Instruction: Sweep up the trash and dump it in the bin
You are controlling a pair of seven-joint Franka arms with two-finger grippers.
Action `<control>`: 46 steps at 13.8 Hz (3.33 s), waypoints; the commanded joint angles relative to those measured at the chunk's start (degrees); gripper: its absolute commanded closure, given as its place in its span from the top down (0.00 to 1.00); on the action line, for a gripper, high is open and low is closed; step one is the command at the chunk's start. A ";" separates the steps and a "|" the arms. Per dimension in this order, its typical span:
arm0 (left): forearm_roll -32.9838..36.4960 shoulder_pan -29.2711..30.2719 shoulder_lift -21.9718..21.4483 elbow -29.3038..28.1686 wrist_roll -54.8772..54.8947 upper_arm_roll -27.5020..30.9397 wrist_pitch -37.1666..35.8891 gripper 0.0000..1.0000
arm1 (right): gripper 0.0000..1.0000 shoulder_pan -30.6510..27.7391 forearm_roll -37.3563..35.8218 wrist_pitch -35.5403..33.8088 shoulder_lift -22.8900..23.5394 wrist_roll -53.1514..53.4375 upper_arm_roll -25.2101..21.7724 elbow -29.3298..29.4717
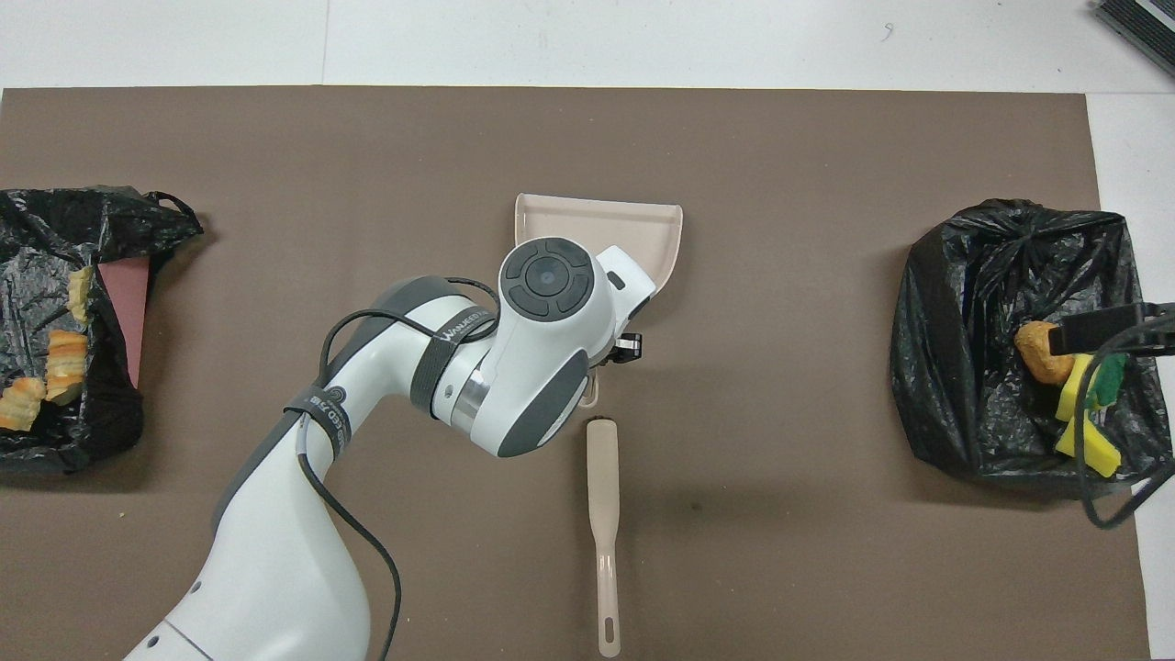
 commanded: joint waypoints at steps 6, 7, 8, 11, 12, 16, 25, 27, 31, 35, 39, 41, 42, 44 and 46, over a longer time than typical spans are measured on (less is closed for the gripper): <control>0.00 5.58 -9.44 0.57 0.16 1.70 -8.02 1.00 | 1.00 -0.01 -0.88 1.64 -0.90 -0.28 0.15 -1.52; -0.09 7.77 -10.58 0.57 0.60 1.70 -8.72 1.00 | 1.00 -0.01 -0.88 1.55 -0.90 -0.28 0.15 -1.52; -0.44 10.06 -11.90 0.57 2.00 1.61 -9.43 1.00 | 1.00 -0.09 -0.80 1.47 -0.90 -0.36 0.15 -1.52; -0.71 14.81 -14.37 1.27 7.62 1.79 -12.85 1.00 | 1.00 -0.18 -0.88 1.47 -0.90 -0.28 0.15 -1.52; -0.79 16.74 -14.98 1.71 9.73 1.79 -14.25 1.00 | 1.00 -0.18 -0.80 1.55 -0.90 -0.28 0.15 -1.52; -0.62 23.61 -18.58 2.07 20.01 1.96 -18.22 1.00 | 1.00 -0.18 -0.80 1.55 -0.90 -0.19 0.15 -1.52; 0.44 33.90 -23.95 1.19 34.01 2.58 -24.81 1.00 | 1.00 -0.18 -0.80 1.55 -0.90 -0.19 0.15 -1.52; 0.70 34.08 -24.83 1.53 34.53 2.67 -25.86 1.00 | 1.00 -0.18 -0.80 1.55 -0.90 -0.19 0.15 -1.52; 2.37 34.08 -27.55 2.24 35.94 3.28 -30.78 1.00 | 1.00 -0.18 -0.80 1.55 -0.90 -0.19 0.15 -1.52; 2.28 33.99 -27.21 5.30 35.50 3.72 -35.26 1.00 | 1.00 -0.18 -0.80 1.55 -0.90 -0.19 0.15 -1.52; 2.19 33.99 -27.29 5.93 35.59 3.81 -37.12 1.00 | 1.00 -0.18 -0.80 1.55 -0.90 -0.36 0.15 -1.86; 2.63 33.90 -27.03 6.02 35.50 3.72 -38.86 1.00 | 1.00 -0.27 -0.88 1.55 -0.90 -0.28 0.15 -1.87; 2.55 33.99 -26.77 6.28 35.59 3.81 -40.18 1.00 | 1.00 -0.27 -0.88 1.64 -0.90 -0.28 0.15 -1.87; 2.55 34.07 -26.59 7.60 35.59 3.81 -42.21 1.00 | 1.00 -0.27 -0.88 1.55 -0.90 -0.28 0.15 -1.87; 2.63 33.90 -27.29 7.17 36.29 3.81 -42.92 1.00 | 1.00 -0.27 -0.88 1.55 -0.90 -0.19 0.15 -1.87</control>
